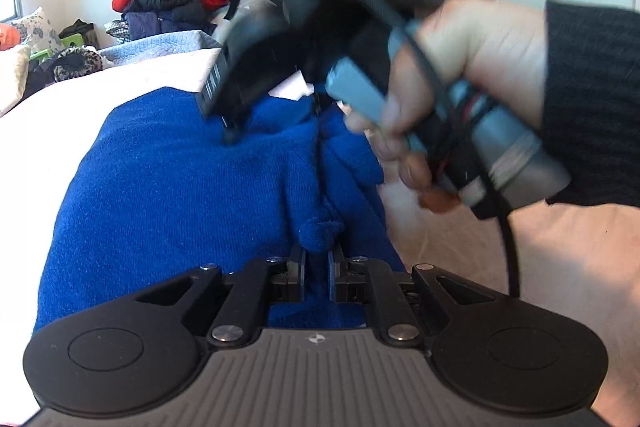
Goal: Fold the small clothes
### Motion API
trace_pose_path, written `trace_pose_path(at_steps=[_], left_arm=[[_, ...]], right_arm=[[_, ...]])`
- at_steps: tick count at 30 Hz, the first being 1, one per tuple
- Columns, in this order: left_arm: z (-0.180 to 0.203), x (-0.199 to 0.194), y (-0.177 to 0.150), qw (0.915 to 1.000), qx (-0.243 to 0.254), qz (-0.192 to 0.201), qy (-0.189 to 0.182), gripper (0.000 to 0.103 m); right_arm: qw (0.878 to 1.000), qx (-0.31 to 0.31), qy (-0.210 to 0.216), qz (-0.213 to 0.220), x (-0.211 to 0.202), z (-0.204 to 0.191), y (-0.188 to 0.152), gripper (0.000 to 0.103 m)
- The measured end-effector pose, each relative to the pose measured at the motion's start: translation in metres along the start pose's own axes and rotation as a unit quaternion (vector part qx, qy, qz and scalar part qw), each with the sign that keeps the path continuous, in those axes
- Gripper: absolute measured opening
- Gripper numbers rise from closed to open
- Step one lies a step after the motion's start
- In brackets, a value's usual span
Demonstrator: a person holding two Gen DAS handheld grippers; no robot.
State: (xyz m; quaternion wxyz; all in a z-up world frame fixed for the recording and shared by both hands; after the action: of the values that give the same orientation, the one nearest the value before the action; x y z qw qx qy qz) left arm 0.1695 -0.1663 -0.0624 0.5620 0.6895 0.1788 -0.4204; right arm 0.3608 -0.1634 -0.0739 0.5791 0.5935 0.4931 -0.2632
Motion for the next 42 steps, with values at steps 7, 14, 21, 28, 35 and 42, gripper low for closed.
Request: trace_pose_path(at_steps=[7, 14, 21, 28, 35, 42], left_arm=[[0.003, 0.006, 0.002, 0.9997, 0.022, 0.009, -0.006, 0.010], [-0.053, -0.077, -0.017, 0.9947, -0.013, 0.067, -0.077, 0.025], [-0.133, -0.093, -0.034, 0.9952, -0.038, 0.080, 0.039, 0.070], [-0.123, -0.055, -0.050, 0.9988, -0.037, 0.020, 0.026, 0.070], [-0.127, -0.042, -0.071, 0.9976, -0.054, -0.022, 0.038, 0.070], [-0.143, -0.049, -0.069, 0.9951, -0.086, -0.020, 0.043, 0.020]], right_arm=[[0.999, -0.027, -0.001, 0.023, 0.002, 0.009, -0.009, 0.051], [0.997, 0.047, 0.036, 0.056, -0.054, 0.007, -0.023, 0.066], [0.975, 0.137, 0.174, 0.019, -0.079, 0.001, -0.088, 0.076], [0.972, 0.156, 0.174, -0.035, -0.050, -0.009, -0.115, 0.058], [0.978, 0.131, 0.156, -0.032, -0.050, -0.013, -0.125, 0.015], [0.972, 0.137, 0.190, -0.013, -0.065, -0.010, -0.132, 0.012]])
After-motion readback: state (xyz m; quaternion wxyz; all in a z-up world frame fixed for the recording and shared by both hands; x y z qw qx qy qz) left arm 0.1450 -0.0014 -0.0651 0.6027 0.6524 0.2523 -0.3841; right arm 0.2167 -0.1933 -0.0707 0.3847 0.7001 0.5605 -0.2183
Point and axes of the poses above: each gripper's, at about its wrist camera, not at the fingertips, and x roughly the way its jaws point, z to its right, y to its top, the point moved 8 cm from there along x, roughly the way its jaws point, and after that the axes turned 13 degrees about -z, right-handed, at the moved point
